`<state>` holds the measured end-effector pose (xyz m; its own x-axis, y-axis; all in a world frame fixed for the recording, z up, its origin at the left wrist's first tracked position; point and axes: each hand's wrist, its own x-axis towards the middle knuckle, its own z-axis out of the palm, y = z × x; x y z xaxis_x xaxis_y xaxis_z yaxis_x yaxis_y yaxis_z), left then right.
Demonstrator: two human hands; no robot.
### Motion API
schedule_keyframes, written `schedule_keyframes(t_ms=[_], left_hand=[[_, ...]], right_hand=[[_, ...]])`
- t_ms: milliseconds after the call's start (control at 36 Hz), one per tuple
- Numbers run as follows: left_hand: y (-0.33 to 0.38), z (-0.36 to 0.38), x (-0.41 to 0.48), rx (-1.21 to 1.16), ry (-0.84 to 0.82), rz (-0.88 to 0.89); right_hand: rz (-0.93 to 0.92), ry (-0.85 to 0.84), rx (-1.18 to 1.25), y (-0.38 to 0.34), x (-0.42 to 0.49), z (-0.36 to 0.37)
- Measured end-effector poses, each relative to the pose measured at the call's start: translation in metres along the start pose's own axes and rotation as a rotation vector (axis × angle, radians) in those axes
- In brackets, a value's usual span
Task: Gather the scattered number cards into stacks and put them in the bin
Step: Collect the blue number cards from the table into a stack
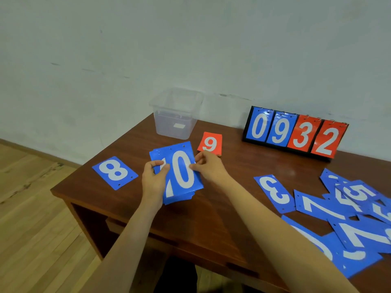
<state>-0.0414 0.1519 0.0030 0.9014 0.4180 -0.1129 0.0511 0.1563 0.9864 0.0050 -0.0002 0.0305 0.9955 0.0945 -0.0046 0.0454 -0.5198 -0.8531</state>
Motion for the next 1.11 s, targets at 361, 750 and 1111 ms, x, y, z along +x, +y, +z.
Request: schedule_keyframes(t_ms=[361, 750, 1111], left_hand=[[-0.003, -0.057, 0.025, 0.036, 0.214, 0.102], [0.001, -0.145, 0.045, 0.007, 0.467, 0.037], [-0.002, -0.126, 0.044, 0.036, 0.416, -0.006]], right_hand=[[-0.039, -0.119, -0.082, -0.034, 0.037, 0.073], [0.023, -0.361, -0.554, -0.076, 0.075, 0.186], [0.122, -0.401, -0.593, -0.037, 0.081, 0.110]])
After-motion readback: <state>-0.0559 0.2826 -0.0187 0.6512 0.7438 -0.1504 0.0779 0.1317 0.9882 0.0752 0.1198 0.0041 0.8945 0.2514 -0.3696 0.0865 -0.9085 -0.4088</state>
